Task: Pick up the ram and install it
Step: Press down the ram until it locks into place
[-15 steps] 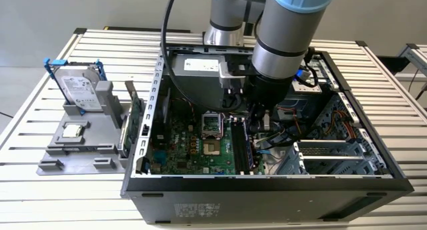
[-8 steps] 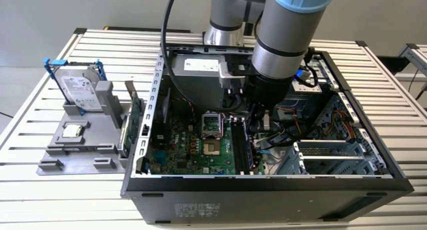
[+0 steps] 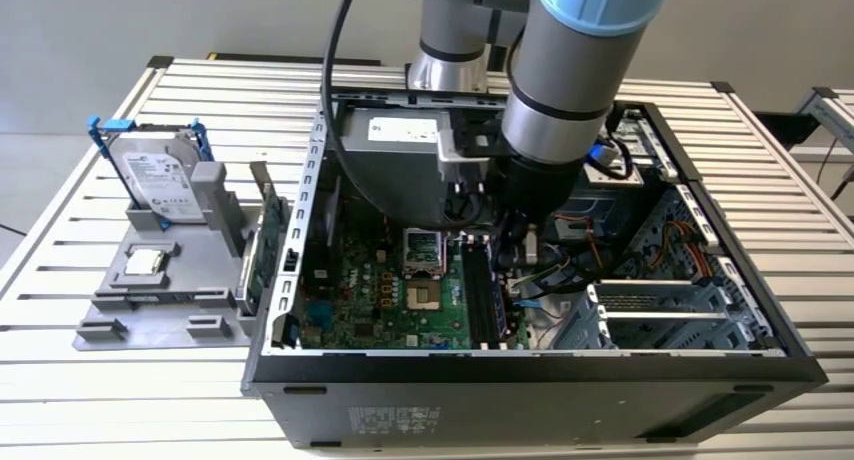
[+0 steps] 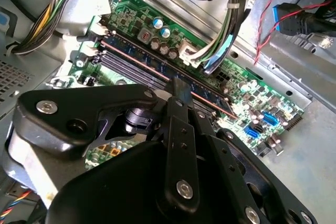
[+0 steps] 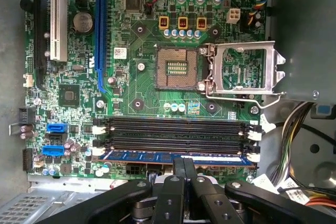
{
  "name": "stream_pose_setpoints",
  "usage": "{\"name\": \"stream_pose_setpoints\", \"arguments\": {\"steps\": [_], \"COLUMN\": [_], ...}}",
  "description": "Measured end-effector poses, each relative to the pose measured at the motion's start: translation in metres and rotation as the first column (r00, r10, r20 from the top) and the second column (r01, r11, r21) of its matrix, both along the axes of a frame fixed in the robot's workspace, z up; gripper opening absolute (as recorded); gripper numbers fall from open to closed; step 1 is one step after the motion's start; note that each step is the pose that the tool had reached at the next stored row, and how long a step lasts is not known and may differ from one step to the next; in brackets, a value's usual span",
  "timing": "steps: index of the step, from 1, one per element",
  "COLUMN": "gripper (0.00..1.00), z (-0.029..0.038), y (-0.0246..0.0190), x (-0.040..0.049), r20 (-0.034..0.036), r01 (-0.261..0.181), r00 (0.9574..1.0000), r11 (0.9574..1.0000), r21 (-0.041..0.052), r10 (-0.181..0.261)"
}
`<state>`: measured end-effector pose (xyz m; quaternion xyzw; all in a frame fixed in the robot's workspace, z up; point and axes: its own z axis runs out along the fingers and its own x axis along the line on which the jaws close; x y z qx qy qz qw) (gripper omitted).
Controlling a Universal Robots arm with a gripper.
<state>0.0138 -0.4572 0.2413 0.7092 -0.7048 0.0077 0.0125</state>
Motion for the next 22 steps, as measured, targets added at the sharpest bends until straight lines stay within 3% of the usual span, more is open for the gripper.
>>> {"name": "stream_pose_setpoints", "arguments": {"steps": [22], "gripper": [0.0], "z": [-0.013], "y": [0.0], "x": [0.0], "r20": [-0.0002], "r01": [0.001], "r00": [1.0], "r11": [1.0], "r21": [0.0001], "r10": [-0.001]}}
